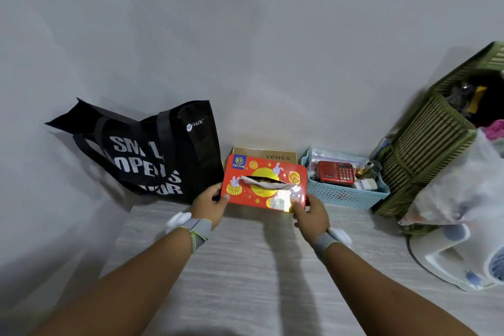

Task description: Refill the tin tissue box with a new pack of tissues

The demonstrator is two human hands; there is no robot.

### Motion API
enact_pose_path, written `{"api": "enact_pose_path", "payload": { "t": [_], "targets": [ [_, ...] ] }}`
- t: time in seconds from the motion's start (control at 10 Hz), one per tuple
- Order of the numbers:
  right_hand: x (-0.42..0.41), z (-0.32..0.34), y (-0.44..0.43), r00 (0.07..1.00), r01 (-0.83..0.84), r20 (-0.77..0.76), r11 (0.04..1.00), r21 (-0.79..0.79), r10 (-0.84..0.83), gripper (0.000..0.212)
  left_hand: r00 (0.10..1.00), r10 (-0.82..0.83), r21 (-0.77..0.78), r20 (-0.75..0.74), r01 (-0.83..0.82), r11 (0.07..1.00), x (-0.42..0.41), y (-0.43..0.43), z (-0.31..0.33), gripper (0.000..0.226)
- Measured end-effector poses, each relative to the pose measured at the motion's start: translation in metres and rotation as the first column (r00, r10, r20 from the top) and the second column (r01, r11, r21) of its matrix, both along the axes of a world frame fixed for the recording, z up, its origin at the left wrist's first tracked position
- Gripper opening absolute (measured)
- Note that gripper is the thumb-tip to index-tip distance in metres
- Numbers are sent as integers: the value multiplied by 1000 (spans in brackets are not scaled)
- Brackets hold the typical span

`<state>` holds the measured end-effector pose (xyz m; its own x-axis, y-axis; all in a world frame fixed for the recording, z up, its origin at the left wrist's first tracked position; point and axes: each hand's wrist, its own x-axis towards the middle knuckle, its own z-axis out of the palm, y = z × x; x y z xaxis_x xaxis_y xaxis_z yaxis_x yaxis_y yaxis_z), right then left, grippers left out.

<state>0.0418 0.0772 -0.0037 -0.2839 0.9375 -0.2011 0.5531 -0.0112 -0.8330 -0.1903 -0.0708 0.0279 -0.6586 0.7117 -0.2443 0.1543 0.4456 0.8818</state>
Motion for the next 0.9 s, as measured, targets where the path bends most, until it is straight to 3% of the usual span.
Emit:
{"api": "enact_pose_path", "payload": {
  "t": [0.1, 0.2, 0.5, 0.6, 0.7, 0.9],
  "targets": [
    [-14, 32, 16, 1000, -11, 4, 1000, 20, 11, 22, 1000, -2, 7, -13, 2, 1000, -8, 20, 6, 43],
    [-26, 51, 30, 1000, -30, 9, 999, 37, 30, 27, 1000, -15, -12, -1, 15, 1000, -14, 38, 2, 40],
    [-46, 51, 65, 995, -51, 85, 993, -105, 60, 36, 986, 92, -25, 137, -89, 996, -18, 84, -14, 38],
    [-50, 40, 78, 995, -89, 27, 988, -129, 94, 44, 995, 59, -65, 78, -54, 996, -25, 100, -22, 47],
    [-50, 40, 85, 989, -141, 22, 979, -144, 146, 44, 988, 52, -79, 145, -41, 996, -40, 114, -44, 75],
    [-36, 49, 74, 983, -173, -79, 976, -135, 163, 54, 985, 55, -61, 165, -45, 997, -56, 121, -74, 75]
  ]
}}
